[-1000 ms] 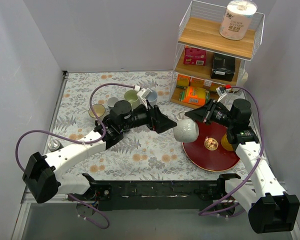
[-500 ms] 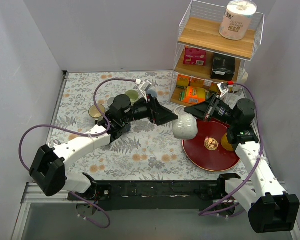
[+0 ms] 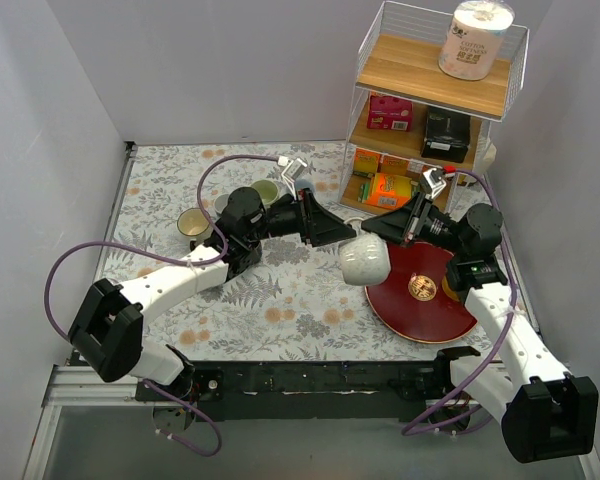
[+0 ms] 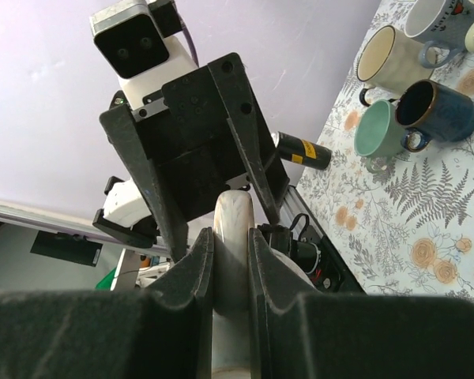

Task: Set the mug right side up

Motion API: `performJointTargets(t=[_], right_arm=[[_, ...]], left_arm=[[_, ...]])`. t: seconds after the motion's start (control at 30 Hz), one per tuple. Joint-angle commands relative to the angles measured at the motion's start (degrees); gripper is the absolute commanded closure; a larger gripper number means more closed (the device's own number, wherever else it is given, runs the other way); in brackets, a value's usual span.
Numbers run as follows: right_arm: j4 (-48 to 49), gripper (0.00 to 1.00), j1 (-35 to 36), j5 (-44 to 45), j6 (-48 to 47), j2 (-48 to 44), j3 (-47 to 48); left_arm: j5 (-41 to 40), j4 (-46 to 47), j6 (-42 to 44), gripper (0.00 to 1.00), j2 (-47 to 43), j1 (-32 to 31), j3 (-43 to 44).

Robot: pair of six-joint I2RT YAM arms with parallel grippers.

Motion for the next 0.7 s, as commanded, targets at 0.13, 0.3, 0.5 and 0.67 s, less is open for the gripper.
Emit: performJointTargets(t=[0.13,0.3,0.5,0.67], right_arm=[[12.30,0.99,1.10,0.81,7.04,1.20,-0.34],[12.14,0.99,1.45,0.90,5.65,1.72,0.01],[-4.44,0.81,1.62,0.46,-9.15,2.87,6.58],[-27.83,0.32,1.62,6.77,-25.27,3.39,11.87]], left_arm=[[2.86,2.69,-1.10,0.56,0.66,-0.12,0.92],[1.36,-1.26,2.32,1.00,0.66,-0.47,2.41],[-5.38,-14.07,11.00,1.00,-0.13,-1.79,5.74],[-14.89,-32.36,21.73,1.00,-2.33,-3.19,11.02]])
